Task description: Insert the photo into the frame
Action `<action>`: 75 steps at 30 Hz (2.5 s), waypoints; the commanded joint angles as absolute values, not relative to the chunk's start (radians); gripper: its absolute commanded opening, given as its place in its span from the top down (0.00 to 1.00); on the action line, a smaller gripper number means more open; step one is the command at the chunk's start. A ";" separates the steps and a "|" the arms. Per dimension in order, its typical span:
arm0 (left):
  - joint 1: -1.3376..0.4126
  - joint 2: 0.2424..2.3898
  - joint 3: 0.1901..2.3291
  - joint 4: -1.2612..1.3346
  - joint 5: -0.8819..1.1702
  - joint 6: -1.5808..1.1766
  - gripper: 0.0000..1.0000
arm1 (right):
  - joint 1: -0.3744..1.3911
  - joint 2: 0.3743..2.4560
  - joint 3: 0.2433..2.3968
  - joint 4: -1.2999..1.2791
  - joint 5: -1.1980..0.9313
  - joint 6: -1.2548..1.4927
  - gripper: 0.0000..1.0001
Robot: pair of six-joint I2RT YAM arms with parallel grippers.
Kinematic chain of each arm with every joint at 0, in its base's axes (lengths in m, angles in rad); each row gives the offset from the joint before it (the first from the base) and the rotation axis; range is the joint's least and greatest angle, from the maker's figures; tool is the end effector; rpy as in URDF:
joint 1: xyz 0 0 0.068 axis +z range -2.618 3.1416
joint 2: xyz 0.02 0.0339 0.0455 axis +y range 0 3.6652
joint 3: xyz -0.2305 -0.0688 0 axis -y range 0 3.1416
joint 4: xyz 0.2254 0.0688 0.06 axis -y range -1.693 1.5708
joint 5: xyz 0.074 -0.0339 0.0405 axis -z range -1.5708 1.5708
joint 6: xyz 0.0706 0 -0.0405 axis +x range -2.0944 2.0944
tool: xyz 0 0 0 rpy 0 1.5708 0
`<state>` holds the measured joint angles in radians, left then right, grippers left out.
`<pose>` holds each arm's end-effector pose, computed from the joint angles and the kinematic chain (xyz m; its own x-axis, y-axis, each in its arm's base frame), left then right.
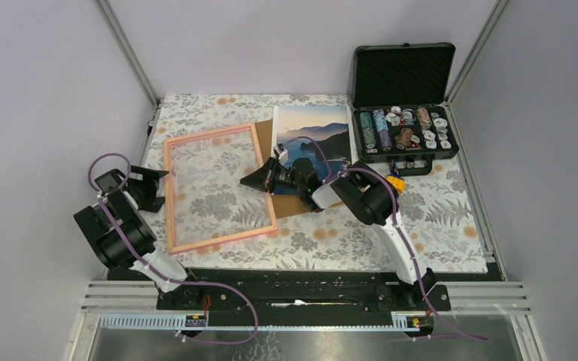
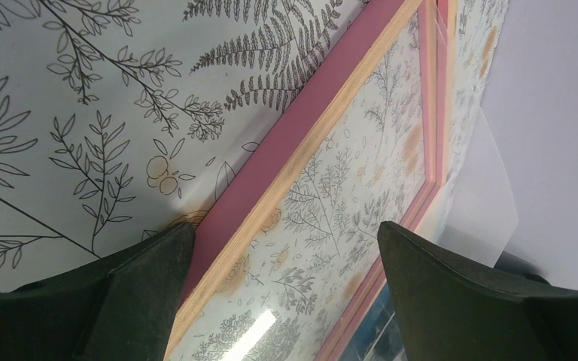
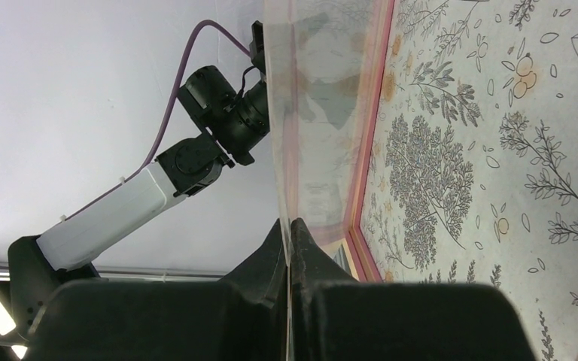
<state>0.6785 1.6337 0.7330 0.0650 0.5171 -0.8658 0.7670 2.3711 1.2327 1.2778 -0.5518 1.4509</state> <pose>0.2650 0.1688 0.1037 -0.1553 -0.9756 -0.1553 -0.6261 0.2188 -0.7484 0.3107 0.3508 0.1132 -0.9459 0.2626 -0.1908 -0.2147 -0.0655 0.9745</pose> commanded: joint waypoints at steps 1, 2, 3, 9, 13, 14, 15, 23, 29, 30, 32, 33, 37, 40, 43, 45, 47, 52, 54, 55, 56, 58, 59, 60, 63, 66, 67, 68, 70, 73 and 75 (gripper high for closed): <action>0.676 1.687 0.709 -0.017 0.525 -0.857 0.01 | 0.788 2.322 1.246 1.369 -0.620 1.450 1.00; 0.677 1.689 0.709 -0.017 0.527 -0.857 0.01 | 0.788 2.323 1.249 1.365 -0.622 1.447 1.00; 0.677 1.690 0.706 -0.015 0.529 -0.859 0.01 | 0.788 2.326 1.253 1.355 -0.624 1.442 1.00; 0.676 1.700 0.694 -0.003 0.545 -0.873 0.01 | 0.787 2.389 1.302 1.328 -0.642 1.440 1.00; 0.677 1.704 0.695 -0.003 0.549 -0.871 0.01 | 0.782 2.414 1.334 1.316 -0.675 1.425 1.00; 0.678 1.704 0.696 -0.003 0.548 -0.870 0.01 | 0.782 2.414 1.336 1.309 -0.680 1.418 1.00; 0.677 1.703 0.696 -0.003 0.548 -0.870 0.01 | 0.780 2.415 1.336 1.302 -0.686 1.410 1.00; 0.677 1.702 0.697 -0.004 0.549 -0.871 0.01 | 0.769 2.430 1.326 1.245 -0.677 1.389 1.00; 0.677 1.695 0.691 -0.003 0.549 -0.874 0.01 | 0.770 2.372 1.304 1.072 -0.627 1.274 1.00; 0.676 1.695 0.690 -0.003 0.549 -0.874 0.01 | 0.770 2.368 1.303 1.063 -0.621 1.269 1.00; 0.678 1.694 0.691 -0.003 0.550 -0.874 0.01 | 0.770 2.366 1.299 1.049 -0.614 1.256 1.00; 0.678 1.692 0.690 -0.004 0.550 -0.874 0.01 | 0.770 2.364 1.299 1.041 -0.610 1.252 1.00; 0.676 1.682 0.685 -0.004 0.549 -0.874 0.01 | 0.773 2.344 1.292 0.999 -0.588 1.218 0.98; 0.676 1.681 0.686 -0.003 0.548 -0.874 0.01 | 0.777 2.318 1.288 0.949 -0.570 1.180 0.92; 0.676 1.680 0.684 -0.003 0.549 -0.875 0.01 | 0.781 2.292 1.287 0.897 -0.558 1.144 0.87; 0.676 1.676 0.684 -0.003 0.547 -0.876 0.01 | 0.782 2.274 1.286 0.857 -0.548 1.121 0.83; 0.676 1.673 0.684 -0.003 0.545 -0.876 0.01 | 0.782 2.254 1.292 0.797 -0.536 1.087 0.79; 0.676 1.660 0.688 -0.004 0.535 -0.869 0.01 | 0.789 2.224 1.330 0.636 -0.504 0.996 0.66; 0.676 1.654 0.691 -0.009 0.528 -0.863 0.01 | 0.790 2.219 1.348 0.587 -0.497 0.969 0.59; 0.676 1.649 0.691 -0.010 0.524 -0.862 0.01 | 0.792 2.215 1.355 0.559 -0.489 0.952 0.54; 0.676 1.645 0.693 -0.013 0.520 -0.861 0.01 | 0.792 2.212 1.367 0.526 -0.481 0.932 0.51; 0.676 1.638 0.697 -0.022 0.510 -0.856 0.01 | 0.796 2.199 1.386 0.466 -0.460 0.889 0.43; 0.676 1.633 0.699 -0.027 0.506 -0.852 0.01 | 0.796 2.197 1.394 0.443 -0.452 0.867 0.41; 0.675 1.627 0.702 -0.033 0.500 -0.848 0.01 | 0.795 2.198 1.410 0.414 -0.445 0.850 0.39; 0.667 1.606 0.715 -0.059 0.480 -0.834 0.01 | 0.797 2.213 1.469 0.328 -0.429 0.793 0.36; 0.658 1.578 0.734 -0.093 0.450 -0.816 0.01 | 0.797 2.231 1.517 0.259 -0.409 0.744 0.33; 0.653 1.568 0.743 -0.105 0.438 -0.804 0.01 | 0.797 2.237 1.532 0.242 -0.406 0.731 0.32; 0.649 1.563 0.753 -0.119 0.429 -0.797 0.01 | 0.798 2.241 1.548 0.217 -0.398 0.715 0.31; 0.645 1.555 0.765 -0.135 0.424 -0.793 0.01 | 0.799 2.245 1.581 0.160 -0.379 0.680 0.29; 0.642 1.531 0.770 -0.139 0.423 -0.792 0.01 | 0.802 2.243 1.626 0.075 -0.337 0.632 0.25; 0.632 1.495 0.781 -0.155 0.400 -0.781 0.01 | 0.807 2.241 1.656 0.018 -0.309 0.615 0.21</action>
